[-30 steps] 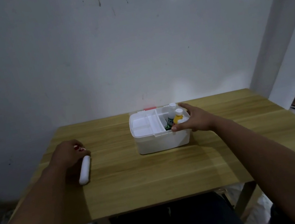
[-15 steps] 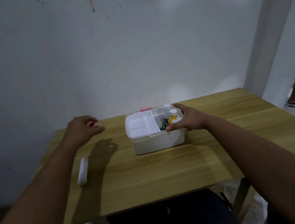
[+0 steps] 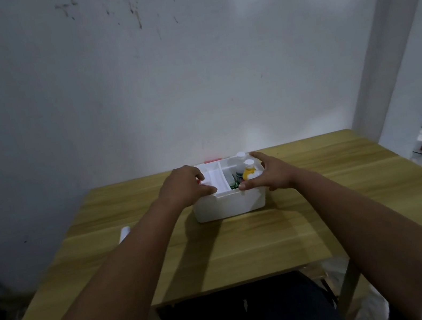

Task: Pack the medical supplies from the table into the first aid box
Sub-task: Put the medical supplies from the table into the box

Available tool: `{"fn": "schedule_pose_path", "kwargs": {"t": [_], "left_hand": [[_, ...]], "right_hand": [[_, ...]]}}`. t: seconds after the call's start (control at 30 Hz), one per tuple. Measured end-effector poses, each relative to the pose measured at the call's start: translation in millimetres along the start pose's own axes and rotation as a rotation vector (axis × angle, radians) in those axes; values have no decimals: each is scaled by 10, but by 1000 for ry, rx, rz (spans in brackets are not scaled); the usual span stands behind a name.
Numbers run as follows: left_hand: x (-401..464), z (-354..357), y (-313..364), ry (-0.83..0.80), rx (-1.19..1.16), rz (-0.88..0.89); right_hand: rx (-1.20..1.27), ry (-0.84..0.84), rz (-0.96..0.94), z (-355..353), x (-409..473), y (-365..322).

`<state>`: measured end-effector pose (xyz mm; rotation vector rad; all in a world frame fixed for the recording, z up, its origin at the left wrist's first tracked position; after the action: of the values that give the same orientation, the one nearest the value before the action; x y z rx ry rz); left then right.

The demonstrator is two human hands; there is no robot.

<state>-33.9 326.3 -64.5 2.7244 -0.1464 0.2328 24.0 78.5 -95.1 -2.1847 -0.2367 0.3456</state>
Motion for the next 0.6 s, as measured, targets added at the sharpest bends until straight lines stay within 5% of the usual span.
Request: {"fn": "schedule_pose_path", "kwargs": {"t": [0.37, 0.6], "left_hand": [[40, -12, 21, -1, 147, -33], [28, -57, -62, 40, 41, -54]], "right_hand": [[31, -3, -11, -7, -31, -13], [29, -3, -20, -17, -23, -5]]}}
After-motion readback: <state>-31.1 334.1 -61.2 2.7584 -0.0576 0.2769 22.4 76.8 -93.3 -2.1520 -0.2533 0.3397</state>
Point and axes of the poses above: each hand's wrist, its own x-axis towards the middle knuckle, its own z-axis out of the palm, y = z × x, the point moved 3 cm from there along x, towards the middle knuckle, and after that the axes turned 7 degrees about z, right-handed, at the moved point
